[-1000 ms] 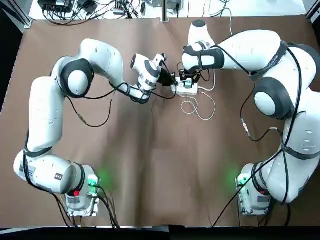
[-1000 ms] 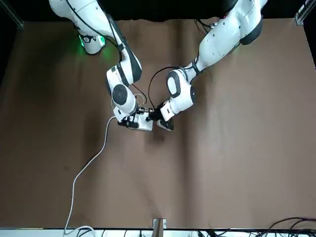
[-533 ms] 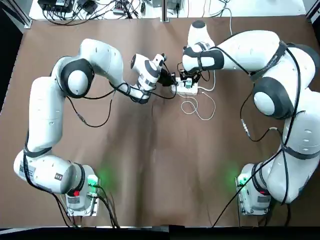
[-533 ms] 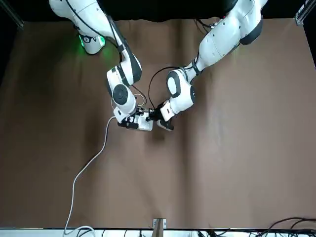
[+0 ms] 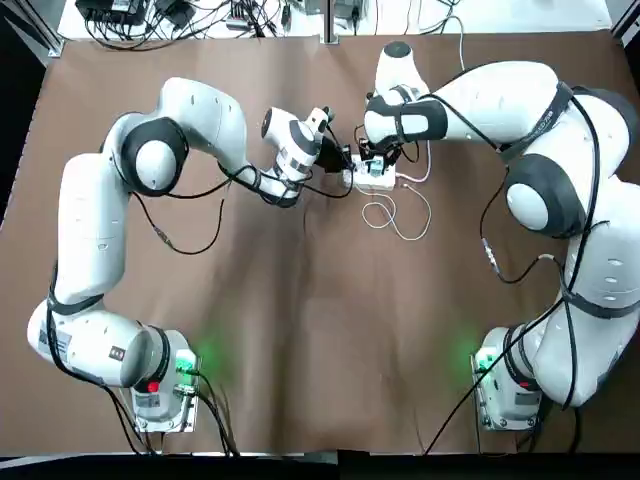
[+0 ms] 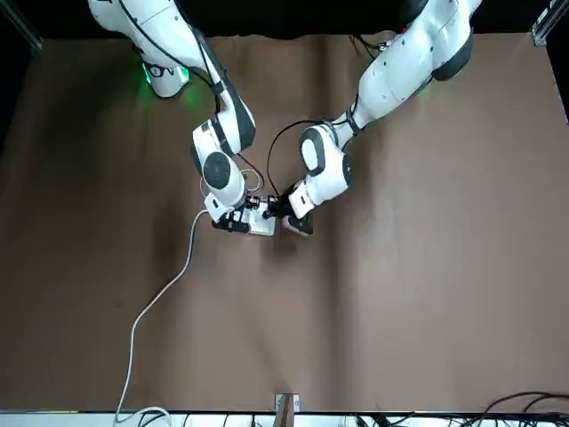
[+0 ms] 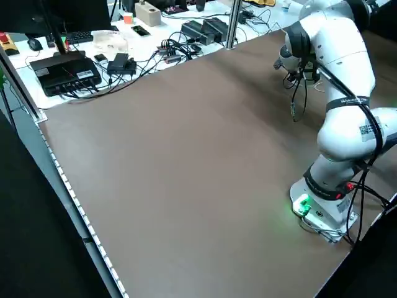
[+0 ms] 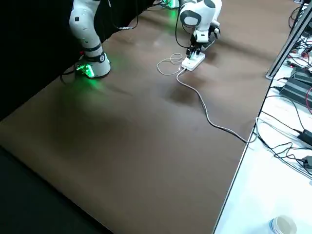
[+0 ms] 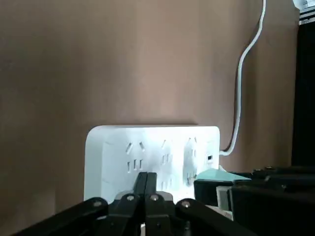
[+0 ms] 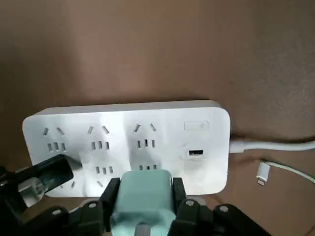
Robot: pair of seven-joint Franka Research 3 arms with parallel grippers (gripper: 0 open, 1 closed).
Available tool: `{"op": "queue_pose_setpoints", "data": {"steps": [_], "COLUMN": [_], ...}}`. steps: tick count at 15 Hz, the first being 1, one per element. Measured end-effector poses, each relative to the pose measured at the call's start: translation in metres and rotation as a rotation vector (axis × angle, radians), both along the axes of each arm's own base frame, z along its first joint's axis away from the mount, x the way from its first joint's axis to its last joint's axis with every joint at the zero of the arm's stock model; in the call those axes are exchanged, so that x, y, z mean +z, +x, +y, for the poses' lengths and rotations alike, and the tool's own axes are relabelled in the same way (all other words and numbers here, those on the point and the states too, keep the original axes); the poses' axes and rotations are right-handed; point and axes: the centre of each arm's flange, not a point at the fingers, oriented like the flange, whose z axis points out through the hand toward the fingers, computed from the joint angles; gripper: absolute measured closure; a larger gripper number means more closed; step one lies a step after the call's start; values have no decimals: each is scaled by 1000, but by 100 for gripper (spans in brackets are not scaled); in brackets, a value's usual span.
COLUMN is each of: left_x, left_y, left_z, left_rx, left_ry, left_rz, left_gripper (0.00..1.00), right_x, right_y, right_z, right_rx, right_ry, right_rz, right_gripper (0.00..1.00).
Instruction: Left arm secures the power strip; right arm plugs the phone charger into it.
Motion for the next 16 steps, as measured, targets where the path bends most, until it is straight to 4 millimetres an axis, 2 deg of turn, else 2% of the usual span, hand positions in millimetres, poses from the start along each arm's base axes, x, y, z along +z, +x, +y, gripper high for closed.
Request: {"op": "queue_pose_setpoints", "data": {"steps": [16], "left_x": [0], "left_y": [0], "left_z": [0], "left_rx": [0], "left_ry": [0], "left_rz": [0], "left_gripper": [99], "right_x": [-6], "right_y": [1], "right_z": [0], "right_rx": [0], "right_ry": [-2], "right_rz": [-4], "right_gripper": [52]}}
